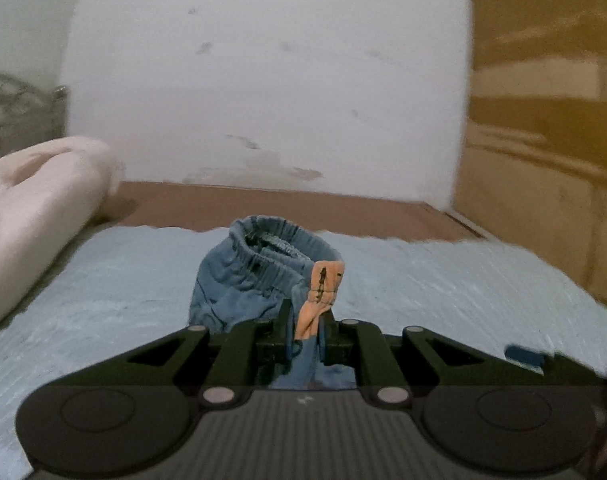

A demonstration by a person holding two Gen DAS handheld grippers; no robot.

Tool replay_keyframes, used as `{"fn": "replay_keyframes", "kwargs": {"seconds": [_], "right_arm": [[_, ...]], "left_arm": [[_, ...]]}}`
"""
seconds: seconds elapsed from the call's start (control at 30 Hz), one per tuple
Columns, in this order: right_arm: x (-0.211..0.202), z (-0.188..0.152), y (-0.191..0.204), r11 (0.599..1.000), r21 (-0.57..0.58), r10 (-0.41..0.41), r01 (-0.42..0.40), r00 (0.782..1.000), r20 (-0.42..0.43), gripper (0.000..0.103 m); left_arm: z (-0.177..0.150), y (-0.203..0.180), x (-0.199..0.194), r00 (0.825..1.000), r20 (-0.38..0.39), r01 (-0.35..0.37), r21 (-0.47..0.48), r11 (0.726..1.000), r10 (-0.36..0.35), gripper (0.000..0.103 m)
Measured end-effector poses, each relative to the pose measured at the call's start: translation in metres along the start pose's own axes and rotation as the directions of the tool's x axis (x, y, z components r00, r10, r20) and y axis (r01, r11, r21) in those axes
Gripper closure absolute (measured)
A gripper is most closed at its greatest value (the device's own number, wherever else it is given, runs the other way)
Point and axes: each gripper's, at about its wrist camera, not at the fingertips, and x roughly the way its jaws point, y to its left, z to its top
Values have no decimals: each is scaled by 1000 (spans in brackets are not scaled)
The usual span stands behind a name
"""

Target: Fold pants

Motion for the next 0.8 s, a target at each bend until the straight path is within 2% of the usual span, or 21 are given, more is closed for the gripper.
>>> {"fn": "replay_keyframes", "kwargs": {"seconds": [0.13, 0.23, 0.3, 0.43, 0.5, 0.57, 0.67, 0.8], "right_arm": [[7, 1, -46, 984, 165, -65, 73, 996, -57, 1], [9, -12, -76, 940, 337, -21, 45, 997, -73, 1], [7, -19, -81, 928, 373, 1, 15, 999, -42, 1], [3, -23, -76, 936, 351, 43, -36, 999, -13, 1], [5, -22, -77, 933, 356, 54, -48, 998, -7, 1], [4, -21, -82, 927, 371, 63, -59, 998, 2, 1], [2, -21, -85, 920, 387, 72, -68, 997, 6, 1], [4, -21, -86, 921, 384, 72, -66, 997, -3, 1]], "left_arm": [[-7, -41, 20, 998, -59, 33, 105, 994, -27, 91], [-18, -66, 34, 993, -101, 71, 168, 983, -54, 91], [-25, -84, 41, 990, -127, 92, 199, 976, -67, 91], [-47, -110, 60, 974, -210, 132, 238, 962, -81, 88], [-56, -112, 65, 967, -240, 143, 234, 962, -86, 80], [-59, -107, 65, 959, -260, 172, 204, 964, -116, 56], [-58, -93, 51, 964, -227, 178, 148, 973, -142, 35], [-49, -68, 30, 977, -179, 128, 74, 989, -113, 22]]}}
